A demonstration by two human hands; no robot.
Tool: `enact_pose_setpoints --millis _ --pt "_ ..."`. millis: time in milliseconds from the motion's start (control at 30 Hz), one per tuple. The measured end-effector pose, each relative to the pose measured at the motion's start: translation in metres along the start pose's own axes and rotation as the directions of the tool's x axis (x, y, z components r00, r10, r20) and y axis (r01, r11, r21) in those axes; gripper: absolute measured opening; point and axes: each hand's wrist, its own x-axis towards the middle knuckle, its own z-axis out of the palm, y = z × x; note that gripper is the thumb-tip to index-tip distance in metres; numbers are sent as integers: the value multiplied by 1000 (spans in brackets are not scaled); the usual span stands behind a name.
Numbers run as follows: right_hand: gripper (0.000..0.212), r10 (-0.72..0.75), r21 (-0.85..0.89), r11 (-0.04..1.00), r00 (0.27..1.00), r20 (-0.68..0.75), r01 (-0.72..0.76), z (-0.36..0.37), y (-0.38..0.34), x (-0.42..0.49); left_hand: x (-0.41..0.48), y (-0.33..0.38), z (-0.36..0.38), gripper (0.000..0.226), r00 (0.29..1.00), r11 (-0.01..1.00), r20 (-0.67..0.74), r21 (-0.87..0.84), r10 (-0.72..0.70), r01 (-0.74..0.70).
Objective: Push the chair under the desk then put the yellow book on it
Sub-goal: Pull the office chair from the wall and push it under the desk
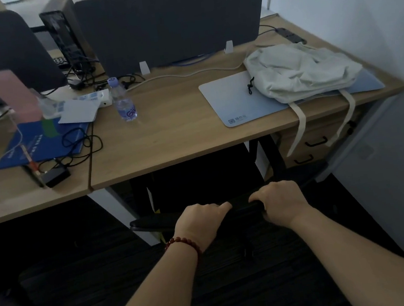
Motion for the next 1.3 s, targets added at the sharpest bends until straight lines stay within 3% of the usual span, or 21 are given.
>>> enact_pose_setpoints --millis 133,700,867,967,1300 --pt "31 41 -18 999 999 2 -41 -4 15 22 29 -11 -7 59 1000 1000 -3 1 23 -23" --pt "24 -14 11 1000 1000 -11 14 -2 56 50 64 2 -22 61 993 998 113 -43 -46 51" --pt "45 -30 55 998 1000 -6 30 -5 68 52 71 11 -19 65 995 993 69 -83 -78 83" --pt "36 -32 -29 999 998 54 34 -11 72 52 77 16 -18 68 995 996 81 -57 -64 69" --pt "30 1 -60 998 1000 22 0 -12 66 76 88 -10 -29 63 995 998 79 -28 -54 56"
